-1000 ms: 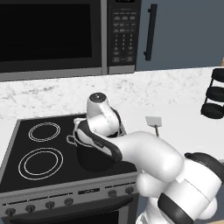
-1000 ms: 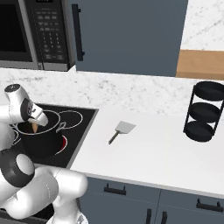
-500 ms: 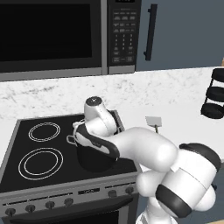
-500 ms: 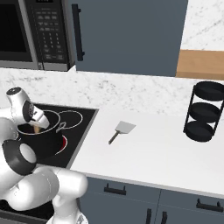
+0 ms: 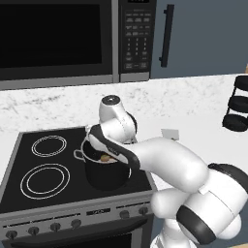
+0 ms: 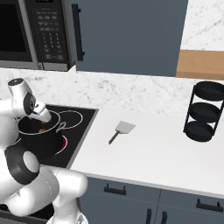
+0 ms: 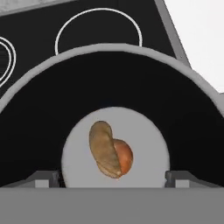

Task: Put the sweet potato and onion in the pot. Retrieve the spatula and lightly stir the vegetables in the pot.

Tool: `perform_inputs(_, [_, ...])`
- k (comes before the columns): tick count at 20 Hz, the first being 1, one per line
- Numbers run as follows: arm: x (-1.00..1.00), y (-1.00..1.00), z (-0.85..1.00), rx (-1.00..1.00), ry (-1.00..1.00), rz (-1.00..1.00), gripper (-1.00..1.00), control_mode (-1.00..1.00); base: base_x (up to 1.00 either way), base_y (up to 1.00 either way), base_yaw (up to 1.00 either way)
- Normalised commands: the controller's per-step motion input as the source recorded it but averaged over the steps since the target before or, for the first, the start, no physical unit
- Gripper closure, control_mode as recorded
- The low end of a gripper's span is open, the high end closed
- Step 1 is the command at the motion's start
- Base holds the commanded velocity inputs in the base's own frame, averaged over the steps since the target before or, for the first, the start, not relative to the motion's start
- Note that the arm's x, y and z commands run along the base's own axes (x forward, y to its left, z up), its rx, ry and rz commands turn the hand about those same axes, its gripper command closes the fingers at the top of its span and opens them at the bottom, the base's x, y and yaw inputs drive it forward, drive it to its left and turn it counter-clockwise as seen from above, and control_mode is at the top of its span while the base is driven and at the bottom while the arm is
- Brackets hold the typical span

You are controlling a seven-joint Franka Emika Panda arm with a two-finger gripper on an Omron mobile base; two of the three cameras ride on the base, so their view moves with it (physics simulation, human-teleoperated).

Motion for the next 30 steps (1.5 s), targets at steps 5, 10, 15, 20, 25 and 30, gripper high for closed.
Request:
perform_inputs(5, [-0.89, -0.22, 0.68, 0.02, -0.06, 0.0, -1.0, -1.0, 0.0, 0.0, 0.0])
perform_inputs(10, [-0.7, -0.92, 0.29, 0.0, -0.01, -0.03, -1.0, -1.0, 0.0, 0.0, 0.0])
perform_inputs(15, [-0.05, -1.0, 0.06, 0.0, 0.08, -0.09, -1.0, -1.0, 0.0, 0.0, 0.0])
perform_inputs(20, [0.05, -1.0, 0.0, 0.0, 0.15, -0.09, -1.0, -1.0, 0.0, 0.0, 0.0])
perform_inputs(25, [0.35, -1.0, -0.13, 0.0, 0.18, -0.06, -1.0, -1.0, 0.0, 0.0, 0.0])
perform_inputs(30, [0.34, -0.79, -0.38, 0.0, 0.17, -0.01, -1.0, -1.0, 0.0, 0.0, 0.0])
